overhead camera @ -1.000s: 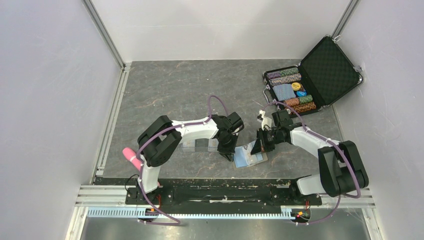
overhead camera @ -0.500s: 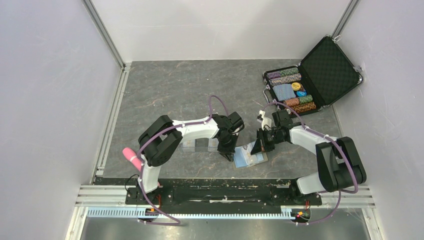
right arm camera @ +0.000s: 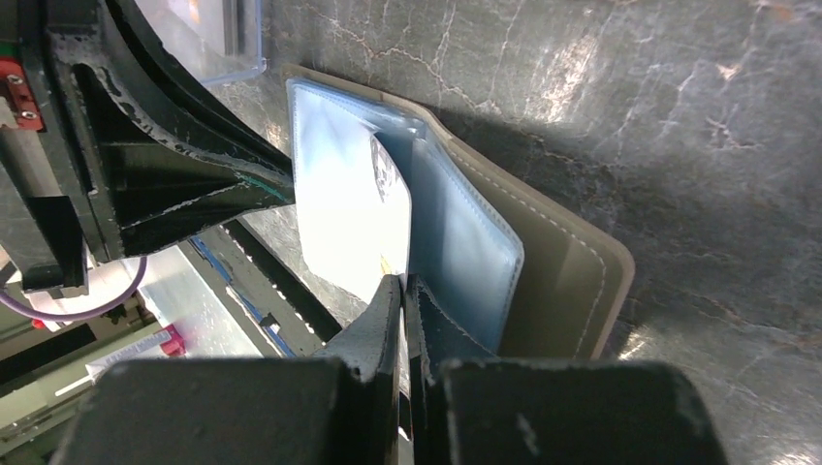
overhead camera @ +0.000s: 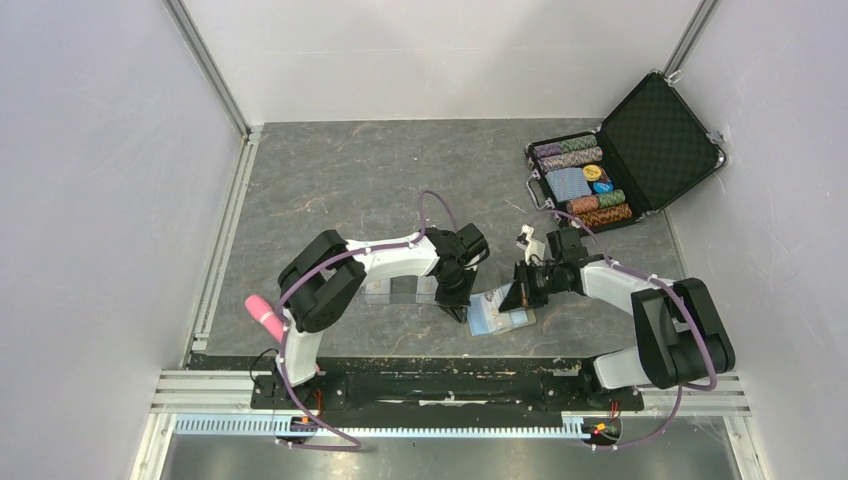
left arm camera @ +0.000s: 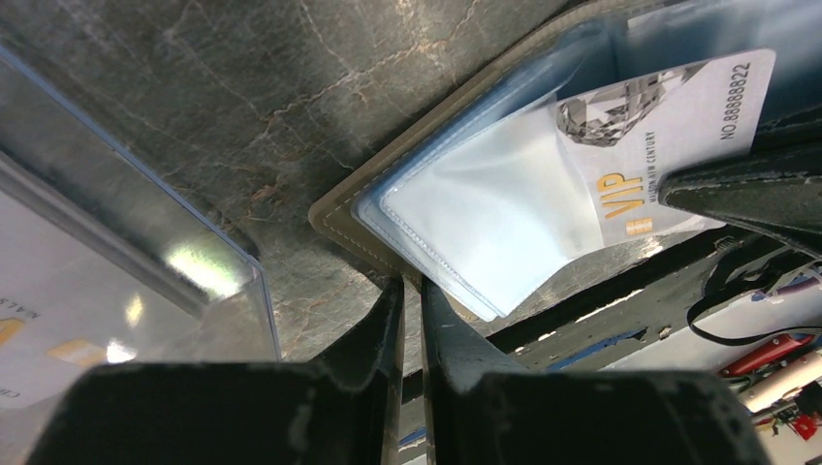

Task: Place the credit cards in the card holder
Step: Insert the credit card into the card holder.

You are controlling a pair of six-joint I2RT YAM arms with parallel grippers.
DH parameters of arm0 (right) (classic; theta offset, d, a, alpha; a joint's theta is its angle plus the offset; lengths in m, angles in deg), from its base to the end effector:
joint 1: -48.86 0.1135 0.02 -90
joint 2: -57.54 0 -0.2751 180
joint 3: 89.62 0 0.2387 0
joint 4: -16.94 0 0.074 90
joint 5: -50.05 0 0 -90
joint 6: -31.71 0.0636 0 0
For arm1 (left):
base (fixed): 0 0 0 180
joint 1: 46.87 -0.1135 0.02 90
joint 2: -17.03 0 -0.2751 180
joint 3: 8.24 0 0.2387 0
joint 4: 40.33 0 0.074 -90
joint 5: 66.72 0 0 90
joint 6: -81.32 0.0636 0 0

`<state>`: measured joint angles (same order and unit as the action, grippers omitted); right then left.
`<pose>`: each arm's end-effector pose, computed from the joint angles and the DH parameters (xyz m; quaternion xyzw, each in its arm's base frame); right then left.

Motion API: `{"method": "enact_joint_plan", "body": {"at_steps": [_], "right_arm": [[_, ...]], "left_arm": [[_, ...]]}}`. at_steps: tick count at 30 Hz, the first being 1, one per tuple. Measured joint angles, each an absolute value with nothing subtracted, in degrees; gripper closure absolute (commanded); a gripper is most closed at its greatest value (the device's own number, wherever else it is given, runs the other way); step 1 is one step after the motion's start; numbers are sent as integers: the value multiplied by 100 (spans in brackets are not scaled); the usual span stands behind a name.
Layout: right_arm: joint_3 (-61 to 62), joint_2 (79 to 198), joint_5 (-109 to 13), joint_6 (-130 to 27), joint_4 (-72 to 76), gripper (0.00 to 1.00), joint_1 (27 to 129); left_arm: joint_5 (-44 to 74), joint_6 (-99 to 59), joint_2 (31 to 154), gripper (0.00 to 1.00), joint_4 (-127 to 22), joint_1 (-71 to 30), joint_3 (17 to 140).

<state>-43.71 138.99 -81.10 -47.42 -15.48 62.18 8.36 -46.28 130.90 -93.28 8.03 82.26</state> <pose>0.2035 0.0912 0.1338 -0.0868 0.9173 0.3748 0.1027 0.2065 -0.3223 0.1388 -0.1634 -0.9710 0.1744 0.0115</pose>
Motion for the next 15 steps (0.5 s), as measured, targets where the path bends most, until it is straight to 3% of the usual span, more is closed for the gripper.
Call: {"method": "enact_joint_plan", "body": {"at_steps": [8,15], "right_arm": [[-4687,13759,-8261,-4453,-1144,100,6214],[-4692,13725,-8252,-4436,-1185,94,6214]], "left_arm": [[829,-4541,13120,85,-9369,813,8270],[819,-4475,13153,95,-9426,813,8322]]}}
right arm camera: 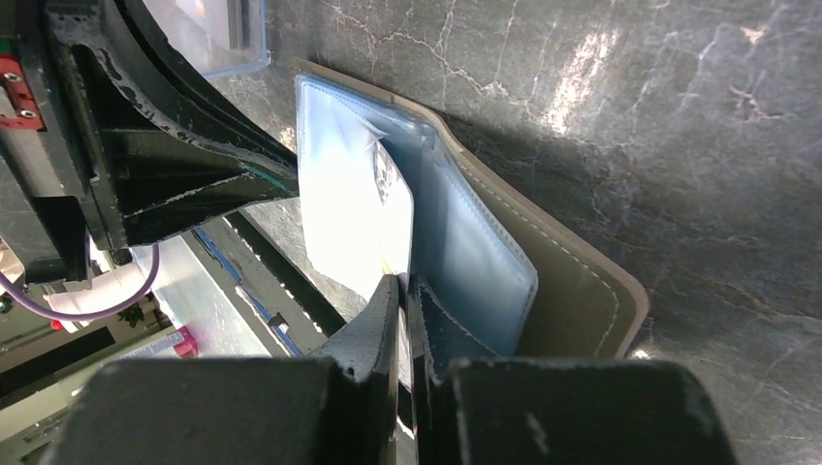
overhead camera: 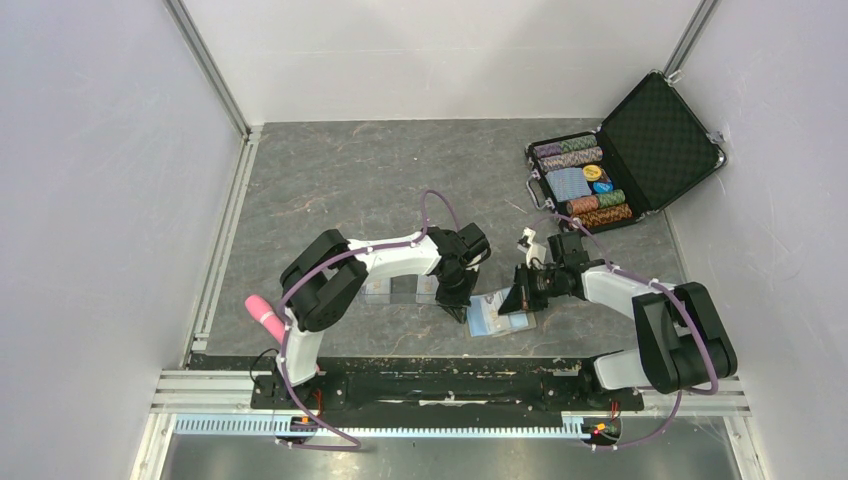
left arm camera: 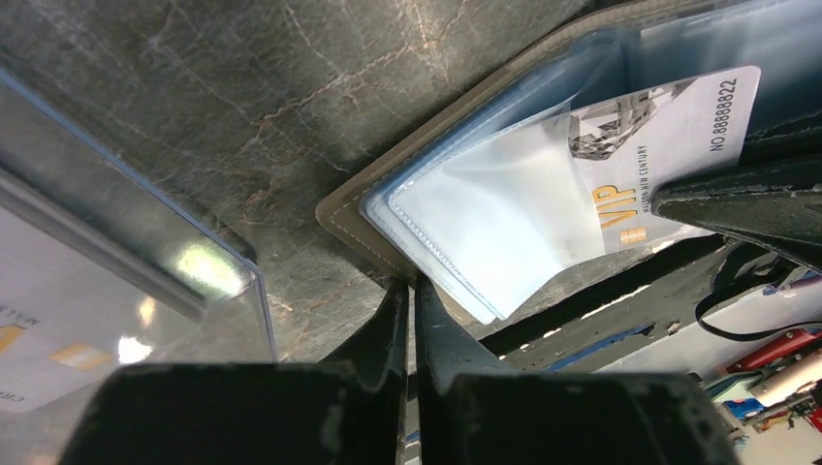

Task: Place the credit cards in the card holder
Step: Insert the credit card into the card holder.

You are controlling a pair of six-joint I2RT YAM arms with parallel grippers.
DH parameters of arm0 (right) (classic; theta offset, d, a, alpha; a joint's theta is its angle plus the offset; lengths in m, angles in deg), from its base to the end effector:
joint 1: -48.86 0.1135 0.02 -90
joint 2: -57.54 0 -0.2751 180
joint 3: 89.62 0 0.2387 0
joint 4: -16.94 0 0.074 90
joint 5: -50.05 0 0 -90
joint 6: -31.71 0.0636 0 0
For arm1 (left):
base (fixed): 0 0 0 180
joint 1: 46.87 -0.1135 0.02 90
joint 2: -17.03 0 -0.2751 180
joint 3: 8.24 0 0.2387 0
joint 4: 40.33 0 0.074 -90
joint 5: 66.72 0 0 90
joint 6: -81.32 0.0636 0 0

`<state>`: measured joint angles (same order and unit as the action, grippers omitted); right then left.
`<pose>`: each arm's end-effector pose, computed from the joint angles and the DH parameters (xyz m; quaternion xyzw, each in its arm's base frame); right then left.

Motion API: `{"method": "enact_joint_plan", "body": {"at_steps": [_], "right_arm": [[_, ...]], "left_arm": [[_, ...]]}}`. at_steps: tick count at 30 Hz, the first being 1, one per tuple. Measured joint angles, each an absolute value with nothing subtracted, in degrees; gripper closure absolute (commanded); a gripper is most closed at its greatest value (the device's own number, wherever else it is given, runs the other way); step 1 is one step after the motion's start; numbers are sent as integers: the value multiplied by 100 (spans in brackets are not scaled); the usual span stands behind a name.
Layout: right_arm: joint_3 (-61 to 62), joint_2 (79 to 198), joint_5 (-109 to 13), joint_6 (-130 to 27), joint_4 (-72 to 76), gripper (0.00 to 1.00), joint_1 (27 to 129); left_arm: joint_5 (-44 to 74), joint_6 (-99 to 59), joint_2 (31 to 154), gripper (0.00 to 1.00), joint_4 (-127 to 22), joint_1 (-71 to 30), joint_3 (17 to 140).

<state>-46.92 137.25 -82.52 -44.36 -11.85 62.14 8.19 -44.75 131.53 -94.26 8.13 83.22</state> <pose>0.1955 0.0903 0.1303 -0.0709 0.9115 0.3909 0.1063 0.2068 -0.3243 0.1385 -0.1767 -0.9691 0.1717 0.0143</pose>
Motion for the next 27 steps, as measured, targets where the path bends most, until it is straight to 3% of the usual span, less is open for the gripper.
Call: {"method": "enact_joint_plan", "body": {"at_steps": [9,27], "right_arm": [[-4690,13720,-8158,-4466,-1341,84,6282],[-4965,13685,-8184,-3669,-739,86,6629]], "left_arm": [[805,-4473,13223,98,-9538,820,8432],[779,-4473,13282,98,-9627,820,8521]]}}
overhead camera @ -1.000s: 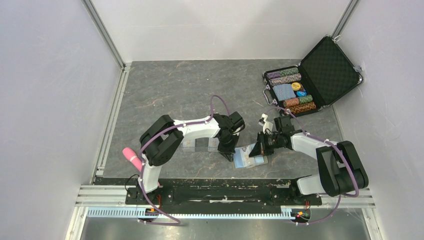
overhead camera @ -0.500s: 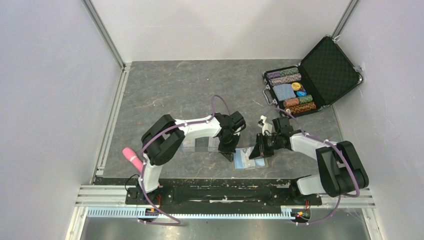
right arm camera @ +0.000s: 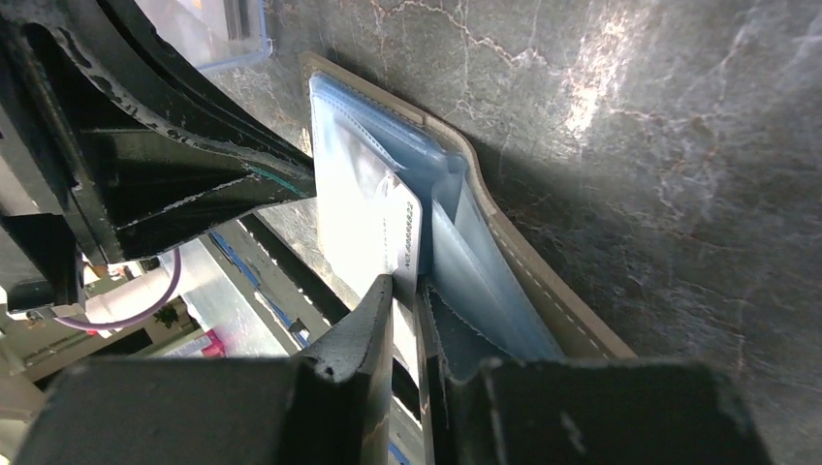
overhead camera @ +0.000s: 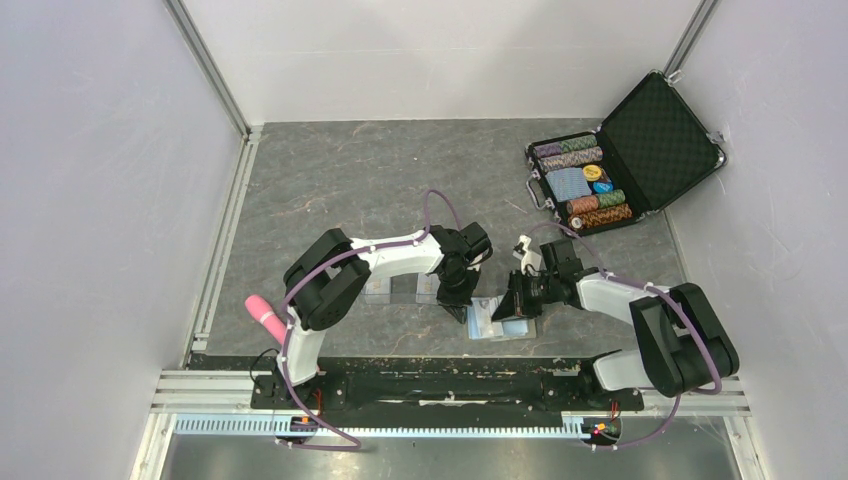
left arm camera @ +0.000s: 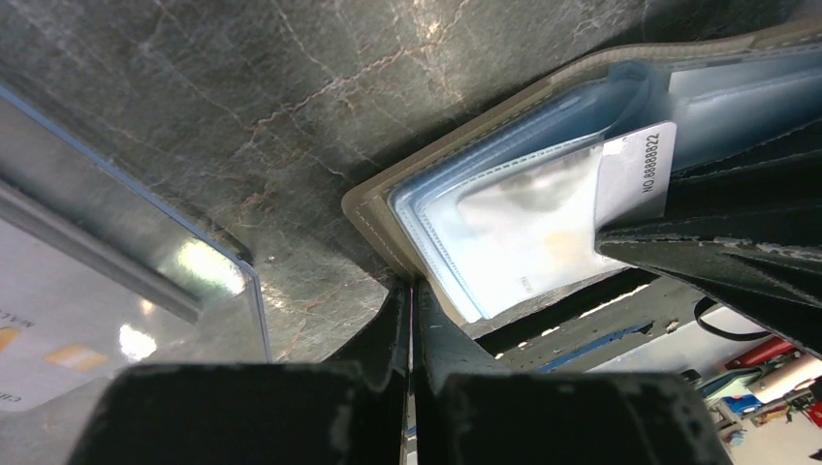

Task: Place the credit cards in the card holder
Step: Insert the credit card into the card holder.

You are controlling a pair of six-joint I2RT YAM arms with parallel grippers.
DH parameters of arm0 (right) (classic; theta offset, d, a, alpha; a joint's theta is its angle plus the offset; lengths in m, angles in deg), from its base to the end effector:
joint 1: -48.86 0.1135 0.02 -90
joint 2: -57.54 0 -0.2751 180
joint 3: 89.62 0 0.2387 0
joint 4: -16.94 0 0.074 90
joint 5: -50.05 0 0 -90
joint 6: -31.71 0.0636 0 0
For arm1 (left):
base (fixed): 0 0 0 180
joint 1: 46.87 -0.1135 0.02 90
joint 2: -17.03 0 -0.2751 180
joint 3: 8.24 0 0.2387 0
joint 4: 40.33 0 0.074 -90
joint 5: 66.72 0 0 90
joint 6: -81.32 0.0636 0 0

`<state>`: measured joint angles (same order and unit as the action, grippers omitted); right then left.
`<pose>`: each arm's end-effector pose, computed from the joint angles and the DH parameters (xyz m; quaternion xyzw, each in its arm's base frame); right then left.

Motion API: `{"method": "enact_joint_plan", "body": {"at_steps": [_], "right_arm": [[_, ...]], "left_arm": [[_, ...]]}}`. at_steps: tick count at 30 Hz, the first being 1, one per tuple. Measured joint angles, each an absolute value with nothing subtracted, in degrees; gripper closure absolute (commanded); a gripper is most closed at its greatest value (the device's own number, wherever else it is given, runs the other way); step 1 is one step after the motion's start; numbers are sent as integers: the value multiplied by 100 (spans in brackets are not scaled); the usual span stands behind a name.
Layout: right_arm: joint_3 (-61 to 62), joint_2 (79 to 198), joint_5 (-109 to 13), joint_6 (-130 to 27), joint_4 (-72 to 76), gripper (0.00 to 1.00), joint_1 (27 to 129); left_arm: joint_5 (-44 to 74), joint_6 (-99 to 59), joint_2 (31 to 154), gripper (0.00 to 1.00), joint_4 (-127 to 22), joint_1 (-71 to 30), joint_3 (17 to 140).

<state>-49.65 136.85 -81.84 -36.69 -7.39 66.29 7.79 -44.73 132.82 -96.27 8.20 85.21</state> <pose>0.1852 0.1026 0.1238 -0.0483 0.9117 0.3991 0.0842 0.2082 -0.3278 0.1380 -0.1764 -0.9699 0.1661 0.0249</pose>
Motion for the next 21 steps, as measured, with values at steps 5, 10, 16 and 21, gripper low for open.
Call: {"method": "enact_joint_plan", "body": {"at_steps": [5,10,16,21], "right_arm": [[-5118,13644,-8213,-3380,-449,78,6699],[-5127,13620,-8232,-3275,-409,60,6767],[-5107,13449,-8283,-3312,-558,55,6815],[-5090,13445,-8285,-3352,-628,60,6815]], "left_arm": [[777,-4473,13293,98,-9638,820,8537],[770,-4473,13319,98,-9671,820,8569],[696,-4473,13359,98,-9656,827,8611],[670,-4473,13367,98,-9656,827,8620]]}}
